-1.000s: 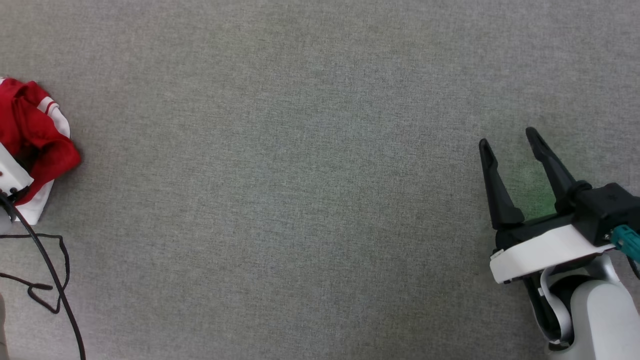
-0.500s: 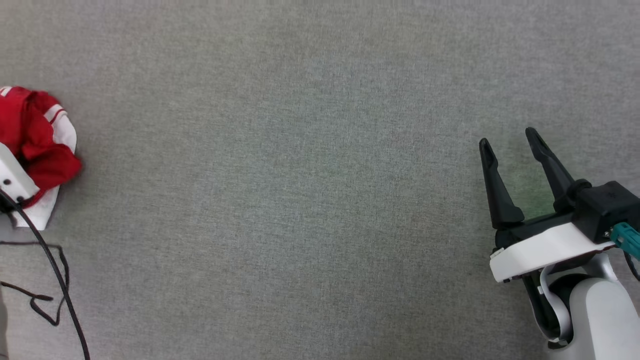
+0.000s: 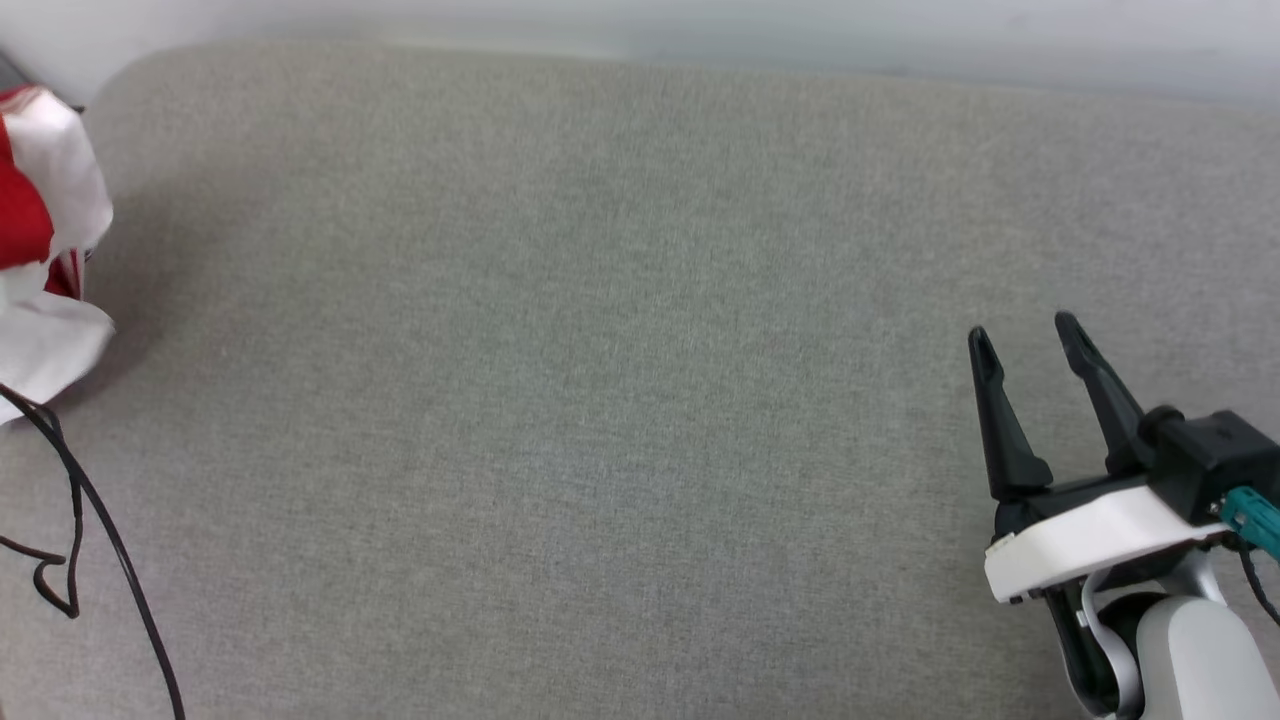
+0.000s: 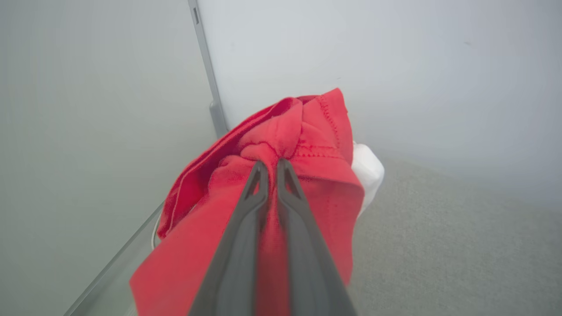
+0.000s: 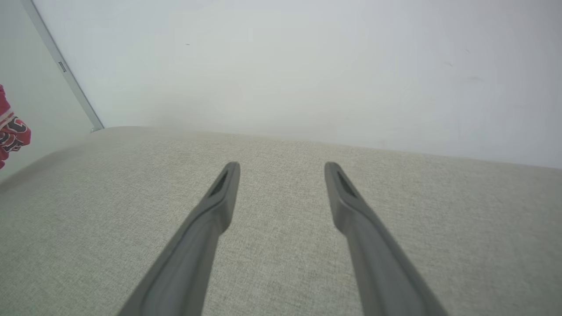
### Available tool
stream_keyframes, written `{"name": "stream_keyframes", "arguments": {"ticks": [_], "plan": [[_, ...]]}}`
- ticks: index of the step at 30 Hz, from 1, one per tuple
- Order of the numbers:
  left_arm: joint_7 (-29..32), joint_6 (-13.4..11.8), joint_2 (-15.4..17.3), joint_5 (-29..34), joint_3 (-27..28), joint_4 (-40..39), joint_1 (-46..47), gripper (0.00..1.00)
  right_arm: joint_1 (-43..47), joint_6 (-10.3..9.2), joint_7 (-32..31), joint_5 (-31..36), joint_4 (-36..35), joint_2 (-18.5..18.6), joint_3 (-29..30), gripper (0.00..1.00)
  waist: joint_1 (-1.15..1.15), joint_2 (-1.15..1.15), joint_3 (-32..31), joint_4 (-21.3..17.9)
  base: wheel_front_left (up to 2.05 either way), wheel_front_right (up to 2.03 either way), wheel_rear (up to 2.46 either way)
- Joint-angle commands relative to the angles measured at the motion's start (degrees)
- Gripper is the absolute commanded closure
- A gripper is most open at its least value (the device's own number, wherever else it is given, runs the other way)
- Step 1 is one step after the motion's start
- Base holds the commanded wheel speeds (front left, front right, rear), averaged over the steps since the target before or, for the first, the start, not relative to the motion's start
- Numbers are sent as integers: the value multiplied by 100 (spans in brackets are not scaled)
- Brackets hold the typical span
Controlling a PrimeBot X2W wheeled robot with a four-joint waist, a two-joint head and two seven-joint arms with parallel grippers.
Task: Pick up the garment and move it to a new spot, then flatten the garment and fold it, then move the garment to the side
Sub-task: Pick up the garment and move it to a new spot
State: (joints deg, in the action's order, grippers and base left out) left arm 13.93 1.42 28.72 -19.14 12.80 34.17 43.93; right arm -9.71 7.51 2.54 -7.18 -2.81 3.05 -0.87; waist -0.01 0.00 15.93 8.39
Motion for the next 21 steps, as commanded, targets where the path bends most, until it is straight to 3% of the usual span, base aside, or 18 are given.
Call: {"name": "stream_keyframes", "arguments": {"ticks": [1,10,21], "plan": [[-209,27,-17,55,-48,-35,56,100,120,-4,40,-56,49,-20,40,0,1,0,-290,-77,0,0,0],[-1055,153,-372,268,-461,-389,-343,100,550,-4,97,-268,213,-22,302,0,1,0,-923,-395,0,0,0],[-761,102,-1193,286,-1100,-1744,-1429,100,882,-4,-9,-186,125,-21,379,0,1,0,-1247,-1087,0,0,0]]}}
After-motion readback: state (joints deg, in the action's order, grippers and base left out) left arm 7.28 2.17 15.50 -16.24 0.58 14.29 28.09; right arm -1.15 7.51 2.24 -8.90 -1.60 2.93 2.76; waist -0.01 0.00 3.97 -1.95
